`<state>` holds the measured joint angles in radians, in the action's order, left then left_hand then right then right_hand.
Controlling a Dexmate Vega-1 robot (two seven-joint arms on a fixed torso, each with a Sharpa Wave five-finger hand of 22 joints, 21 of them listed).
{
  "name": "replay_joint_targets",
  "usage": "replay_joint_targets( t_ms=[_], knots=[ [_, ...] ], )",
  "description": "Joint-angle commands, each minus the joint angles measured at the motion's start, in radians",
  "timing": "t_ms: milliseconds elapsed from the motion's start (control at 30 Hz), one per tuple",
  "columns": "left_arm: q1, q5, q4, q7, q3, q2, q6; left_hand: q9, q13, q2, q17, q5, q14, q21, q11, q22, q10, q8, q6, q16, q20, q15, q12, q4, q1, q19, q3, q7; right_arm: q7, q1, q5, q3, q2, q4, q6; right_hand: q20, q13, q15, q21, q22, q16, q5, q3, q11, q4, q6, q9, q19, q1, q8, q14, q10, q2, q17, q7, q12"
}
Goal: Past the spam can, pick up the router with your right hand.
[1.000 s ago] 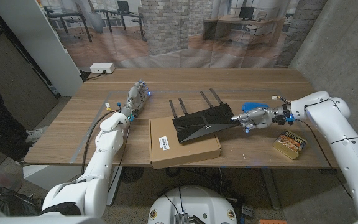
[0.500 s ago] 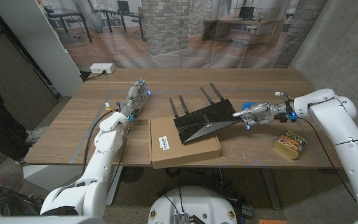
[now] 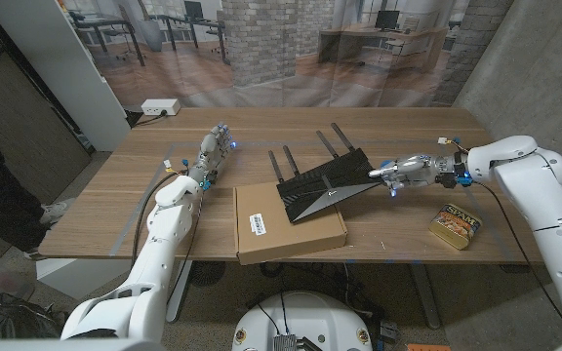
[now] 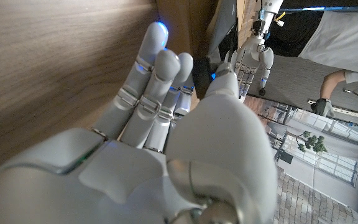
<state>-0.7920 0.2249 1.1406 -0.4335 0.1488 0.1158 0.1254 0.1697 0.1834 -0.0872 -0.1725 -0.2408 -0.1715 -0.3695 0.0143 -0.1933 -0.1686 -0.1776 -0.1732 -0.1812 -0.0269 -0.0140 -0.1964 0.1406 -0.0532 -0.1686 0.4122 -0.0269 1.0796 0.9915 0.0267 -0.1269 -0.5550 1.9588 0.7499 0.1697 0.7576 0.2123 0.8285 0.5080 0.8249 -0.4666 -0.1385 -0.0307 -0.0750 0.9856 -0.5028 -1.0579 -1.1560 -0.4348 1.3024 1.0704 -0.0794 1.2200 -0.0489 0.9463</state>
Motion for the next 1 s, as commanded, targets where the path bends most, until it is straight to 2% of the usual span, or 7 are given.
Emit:
replay_joint_targets(
  t_ms=[33,500,1000],
  knots=[
    [-0.020,0.012,0.034,0.011,-0.007,0.009,-0.008,0.003,0.003,-0.022,-0.003,-0.004,-0.141,0.000,-0.003,-0.001,-0.070,-0.004,-0.049,-0.003,-0.007,-0.009,-0.003,0.001,-0.007,-0.018,-0.004,-0.007,-0.038,0.021,0.005,-0.034,0.016,0.044,-0.042,0.004,0.004,0.004,0.008,-0.001,0.005,0.006,0.000,-0.029,0.011,0.084,-0.007,0.002,-0.115,-0.006,-0.003,0.039,-0.102,0.002,-0.069,-0.004],
    [-0.031,0.026,0.053,0.017,-0.008,0.019,-0.012,0.003,0.003,-0.021,-0.003,-0.004,-0.142,0.002,-0.005,-0.001,-0.070,-0.003,-0.049,-0.003,-0.008,-0.009,-0.003,0.002,-0.007,-0.018,-0.005,-0.008,-0.089,0.045,0.038,-0.062,0.024,0.121,-0.074,0.007,0.003,0.005,0.023,-0.010,0.007,0.016,0.002,-0.030,0.022,0.086,-0.007,0.011,-0.121,-0.002,-0.005,0.041,-0.100,0.003,-0.065,-0.010],
    [-0.044,0.035,0.079,0.023,-0.011,0.031,-0.022,0.003,0.003,-0.022,-0.003,-0.005,-0.142,0.003,-0.005,-0.002,-0.070,-0.004,-0.049,-0.003,-0.008,-0.009,-0.003,0.002,-0.006,-0.017,-0.006,-0.008,-0.107,0.052,0.054,-0.078,0.037,0.159,-0.099,0.008,0.006,0.004,0.037,-0.018,0.009,0.025,0.004,-0.030,0.033,0.086,-0.006,0.020,-0.127,0.002,-0.008,0.039,-0.099,0.003,-0.063,-0.016]
  ],
)
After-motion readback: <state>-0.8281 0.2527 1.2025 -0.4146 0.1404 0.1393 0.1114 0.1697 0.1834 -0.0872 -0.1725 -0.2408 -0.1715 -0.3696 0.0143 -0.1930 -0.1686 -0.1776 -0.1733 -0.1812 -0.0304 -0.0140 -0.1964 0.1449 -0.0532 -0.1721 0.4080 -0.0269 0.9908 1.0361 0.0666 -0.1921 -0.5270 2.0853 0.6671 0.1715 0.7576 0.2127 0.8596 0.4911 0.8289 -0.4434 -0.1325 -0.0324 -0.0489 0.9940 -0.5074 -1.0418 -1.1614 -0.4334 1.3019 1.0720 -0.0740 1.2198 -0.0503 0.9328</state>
